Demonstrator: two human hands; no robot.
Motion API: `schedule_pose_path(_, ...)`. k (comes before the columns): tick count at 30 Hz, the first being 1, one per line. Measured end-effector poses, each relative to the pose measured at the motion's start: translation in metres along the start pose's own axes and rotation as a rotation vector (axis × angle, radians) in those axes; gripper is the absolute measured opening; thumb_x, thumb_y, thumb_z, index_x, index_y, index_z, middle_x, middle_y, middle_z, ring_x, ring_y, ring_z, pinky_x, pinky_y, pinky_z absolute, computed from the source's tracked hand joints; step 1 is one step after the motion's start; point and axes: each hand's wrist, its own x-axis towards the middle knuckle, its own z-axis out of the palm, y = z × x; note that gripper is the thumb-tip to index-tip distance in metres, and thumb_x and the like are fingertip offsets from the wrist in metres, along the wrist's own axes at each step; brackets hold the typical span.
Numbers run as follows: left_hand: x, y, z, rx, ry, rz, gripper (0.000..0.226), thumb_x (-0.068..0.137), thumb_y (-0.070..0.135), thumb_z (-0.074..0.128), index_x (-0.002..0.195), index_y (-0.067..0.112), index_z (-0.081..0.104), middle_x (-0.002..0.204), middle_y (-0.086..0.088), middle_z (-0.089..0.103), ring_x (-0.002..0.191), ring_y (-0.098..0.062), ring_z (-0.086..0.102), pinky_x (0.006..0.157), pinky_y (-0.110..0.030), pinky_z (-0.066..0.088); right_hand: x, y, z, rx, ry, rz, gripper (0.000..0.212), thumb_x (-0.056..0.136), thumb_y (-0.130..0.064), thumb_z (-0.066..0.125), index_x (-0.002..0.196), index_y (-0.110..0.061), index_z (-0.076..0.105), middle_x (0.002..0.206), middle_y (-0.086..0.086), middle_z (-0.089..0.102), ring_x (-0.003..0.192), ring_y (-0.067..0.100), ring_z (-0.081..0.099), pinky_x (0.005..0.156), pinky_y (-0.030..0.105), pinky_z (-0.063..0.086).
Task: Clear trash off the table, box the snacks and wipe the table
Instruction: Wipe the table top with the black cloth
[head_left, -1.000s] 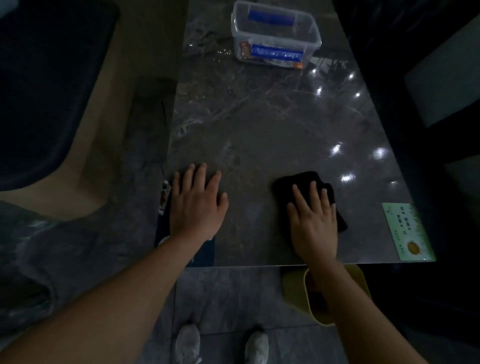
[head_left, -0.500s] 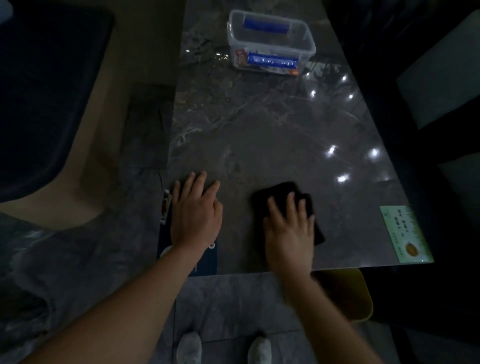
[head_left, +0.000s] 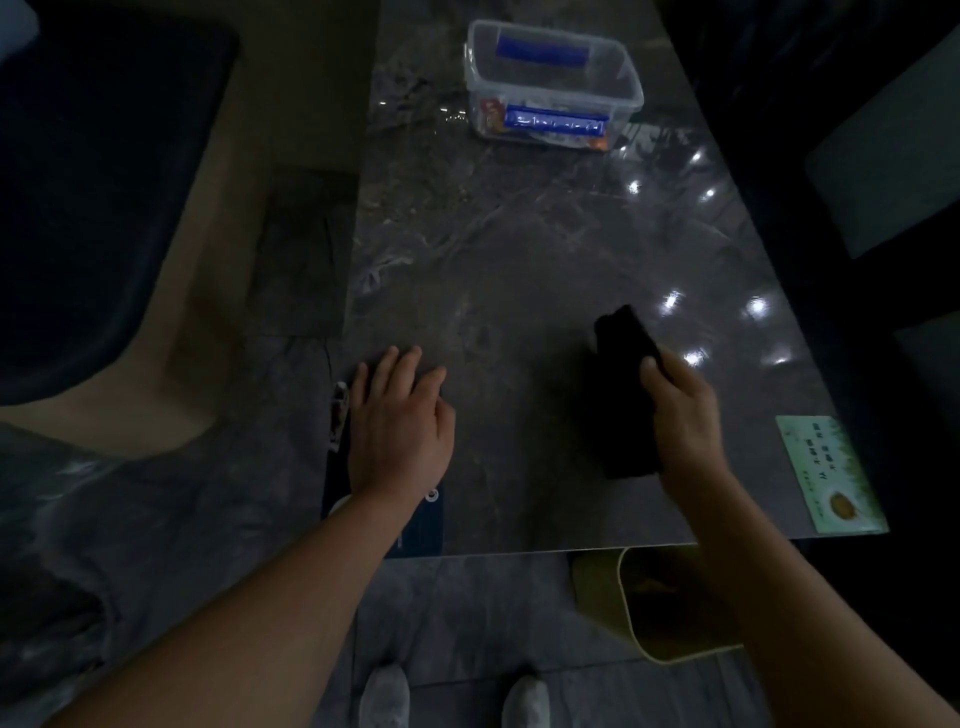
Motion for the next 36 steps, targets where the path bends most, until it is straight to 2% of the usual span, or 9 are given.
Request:
schedule_pose_path(2,0.000,0.000,0.001,0.005,-0.002,0.001,0.043,0.095,0.027,0.038,0.124,0.014,0.067,0.145,-0.014,0.055,0.142,-0.033,0.041,0.119,-0.058,0.025,-0.013,-0.005,-0.017,0.410,-0.135,0.215,0.023,0.092,-0.036,0.063,0.109,-0.030,0.076,0.112,0.005,0.076,0.101,0.028,0.074,0.072,0.038,0.061)
schedule_pose_path(4,-0.001,0.000,0.001,0.008,-0.010,-0.002,0.037,0.096,0.022,0.046,0.125,0.013,0.066,0.146,-0.014,0.054,0.143,-0.033,0.039,0.119,-0.058,0.025,-0.022,-0.005,-0.022,0.413,-0.221,0.296,0.026,0.095,-0.033,0.061,0.114,-0.024,0.075,0.117,0.010,0.074,0.102,0.027,0.074,0.070,0.037,0.061)
schedule_pose_path(9,-0.001,0.002,0.001,0.016,-0.005,-0.011,0.038,0.094,0.022,0.047,0.126,0.012,0.066,0.147,-0.014,0.054,0.143,-0.033,0.039,0.120,-0.057,0.023,-0.018,0.016,-0.042,-0.328,0.192,-0.071,0.043,0.101,-0.032,0.055,0.143,-0.035,0.050,0.143,0.005,0.056,0.123,0.021,0.058,0.098,0.043,0.051)
schedule_pose_path(15,-0.002,0.005,0.000,0.038,-0.008,-0.017,0.033,0.093,0.018,0.057,0.125,0.011,0.065,0.147,-0.015,0.054,0.143,-0.034,0.039,0.120,-0.058,0.023,-0.043,0.043,0.024,-1.168,-0.227,-0.464,0.075,0.090,-0.081,0.023,0.156,-0.047,0.014,0.170,-0.004,0.001,0.156,0.026,-0.009,0.125,0.051,0.005)
schedule_pose_path(20,-0.001,0.004,0.001,0.072,-0.014,-0.019,0.034,0.092,0.019,0.058,0.125,0.013,0.064,0.147,-0.014,0.053,0.143,-0.033,0.039,0.119,-0.057,0.025,-0.026,0.054,0.041,-1.304,-0.336,-0.709,0.069,0.096,-0.075,0.020,0.157,-0.043,0.016,0.169,-0.001,0.014,0.156,0.030,0.002,0.122,0.056,0.010)
schedule_pose_path(25,0.001,0.006,0.000,0.078,-0.019,-0.017,0.033,0.093,0.020,0.053,0.124,0.013,0.064,0.146,-0.013,0.054,0.143,-0.033,0.039,0.119,-0.058,0.026,0.063,0.004,0.040,-1.215,-0.140,-0.220,0.070,0.094,-0.073,0.010,0.157,-0.045,0.004,0.170,-0.004,-0.005,0.155,0.029,-0.011,0.124,0.055,0.001)
schedule_pose_path(29,0.000,0.004,-0.003,-0.003,-0.027,-0.024,0.038,0.096,0.015,0.044,0.126,0.010,0.067,0.149,-0.013,0.052,0.144,-0.032,0.038,0.121,-0.056,0.023,-0.046,0.039,0.091,-1.225,-0.379,-0.678,0.063,0.100,-0.068,0.015,0.158,-0.043,0.013,0.170,-0.001,0.009,0.156,0.032,-0.002,0.123,0.056,0.005)
schedule_pose_path(32,-0.001,-0.003,-0.001,-0.021,-0.023,-0.008,0.036,0.094,0.007,0.052,0.127,0.010,0.067,0.149,-0.013,0.052,0.145,-0.032,0.038,0.121,-0.055,0.022,-0.044,0.043,0.058,-1.266,-0.482,-0.815,0.058,0.102,-0.065,0.018,0.157,-0.045,0.015,0.168,-0.003,0.018,0.156,0.030,0.007,0.123,0.051,0.005)
schedule_pose_path(36,0.001,0.000,0.002,0.035,-0.036,-0.019,0.038,0.094,0.018,0.046,0.126,0.013,0.065,0.149,-0.012,0.052,0.145,-0.032,0.038,0.120,-0.057,0.023,0.056,0.013,0.023,-1.279,-0.149,-0.360,0.064,0.098,-0.066,0.010,0.158,-0.044,0.008,0.170,-0.005,0.002,0.156,0.027,-0.004,0.125,0.050,0.006)
